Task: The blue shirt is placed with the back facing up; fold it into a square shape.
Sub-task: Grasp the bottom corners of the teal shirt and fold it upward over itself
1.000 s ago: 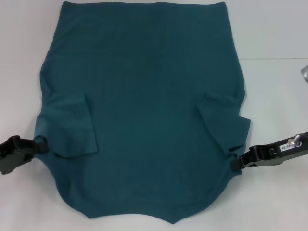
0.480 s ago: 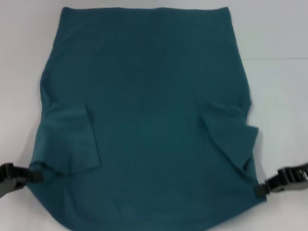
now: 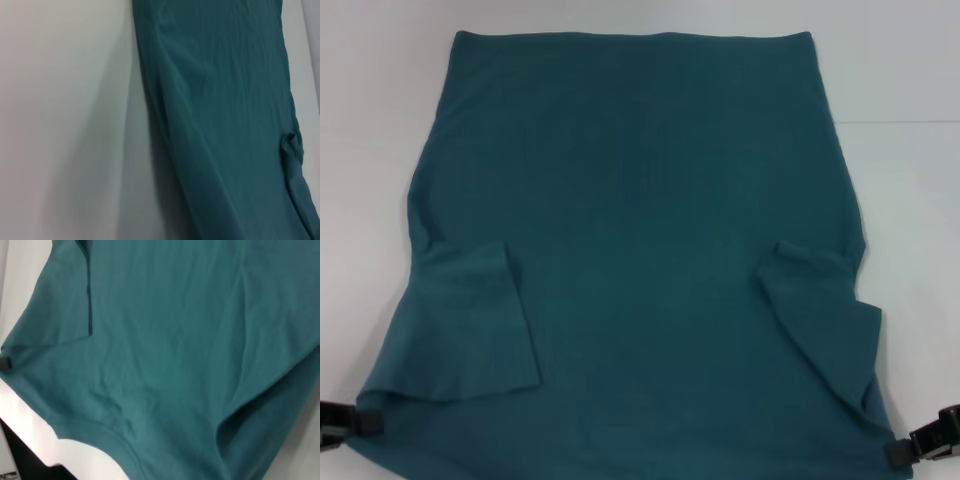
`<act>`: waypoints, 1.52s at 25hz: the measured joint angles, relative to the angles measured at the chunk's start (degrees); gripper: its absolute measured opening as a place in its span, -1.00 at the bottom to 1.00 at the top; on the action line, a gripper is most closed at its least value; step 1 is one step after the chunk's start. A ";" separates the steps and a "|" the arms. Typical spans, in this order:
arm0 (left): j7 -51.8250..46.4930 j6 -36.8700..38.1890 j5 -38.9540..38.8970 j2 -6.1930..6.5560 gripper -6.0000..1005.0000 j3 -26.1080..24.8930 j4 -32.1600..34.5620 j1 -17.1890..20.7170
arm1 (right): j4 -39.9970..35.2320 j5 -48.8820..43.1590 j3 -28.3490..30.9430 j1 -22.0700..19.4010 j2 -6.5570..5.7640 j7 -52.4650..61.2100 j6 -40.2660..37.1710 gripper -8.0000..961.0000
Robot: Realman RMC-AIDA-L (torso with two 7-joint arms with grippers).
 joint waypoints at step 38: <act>-14.56 -41.60 0.06 5.27 -0.88 17.31 -14.69 -28.14 | 1.98 5.43 11.58 14.78 1.91 -2.55 37.46 -0.94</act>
